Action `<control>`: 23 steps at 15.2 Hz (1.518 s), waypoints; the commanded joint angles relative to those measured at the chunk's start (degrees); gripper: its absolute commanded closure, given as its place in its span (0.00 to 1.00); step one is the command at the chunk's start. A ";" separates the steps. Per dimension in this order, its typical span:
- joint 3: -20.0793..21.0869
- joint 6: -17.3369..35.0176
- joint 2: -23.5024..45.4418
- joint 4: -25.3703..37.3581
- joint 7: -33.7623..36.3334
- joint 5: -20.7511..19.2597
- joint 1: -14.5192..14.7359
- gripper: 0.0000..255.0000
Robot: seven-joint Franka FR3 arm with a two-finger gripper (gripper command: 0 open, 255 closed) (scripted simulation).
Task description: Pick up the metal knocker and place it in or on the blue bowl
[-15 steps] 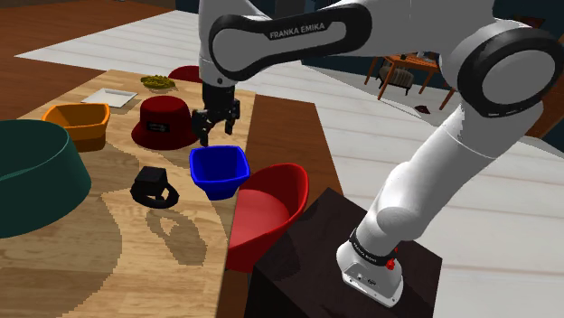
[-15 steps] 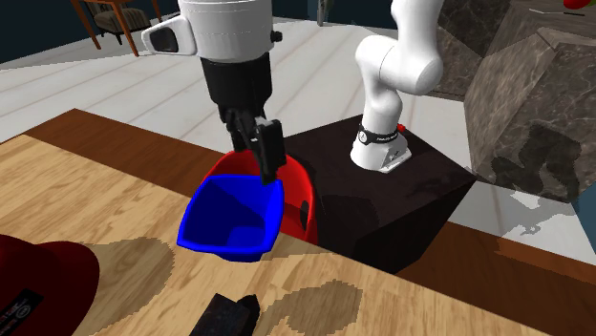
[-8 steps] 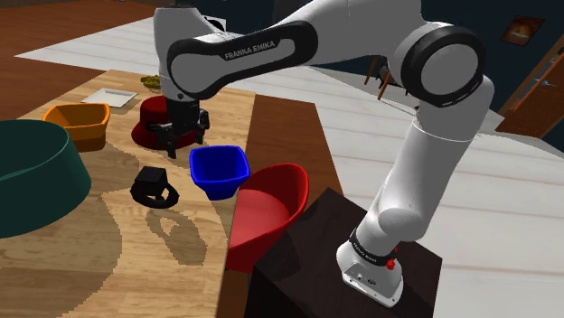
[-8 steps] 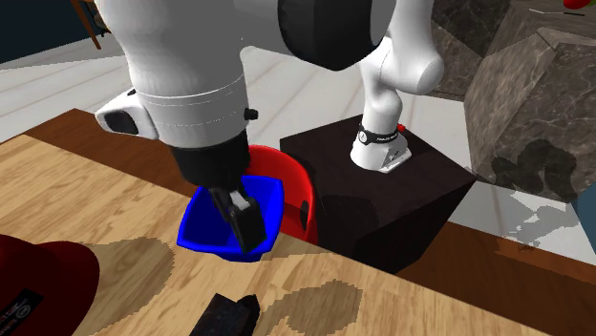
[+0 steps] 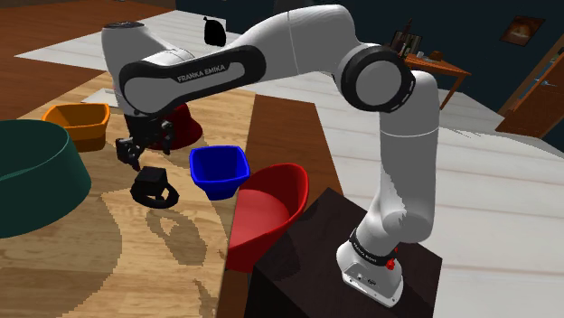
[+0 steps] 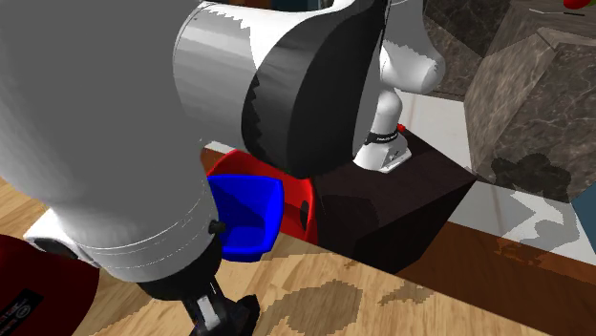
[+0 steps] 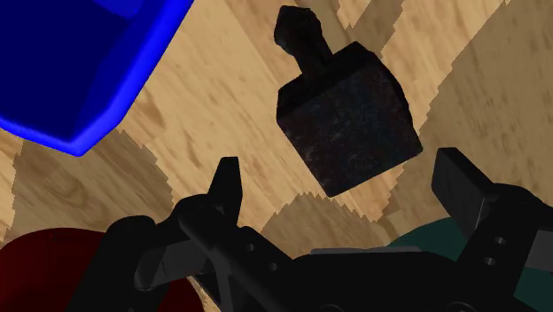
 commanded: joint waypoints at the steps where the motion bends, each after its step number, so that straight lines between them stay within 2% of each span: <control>1: -0.32 -0.99 5.37 6.08 1.38 -1.87 2.22 0.00; 9: -0.88 3.66 7.52 3.50 1.89 -2.66 2.41 0.00; 17: -0.88 3.66 7.52 3.50 1.89 -2.66 2.41 0.00; 18: -0.88 3.65 7.52 3.50 1.89 -2.66 2.41 1.00; 23: -0.88 3.66 7.51 3.49 1.91 -2.66 2.42 1.00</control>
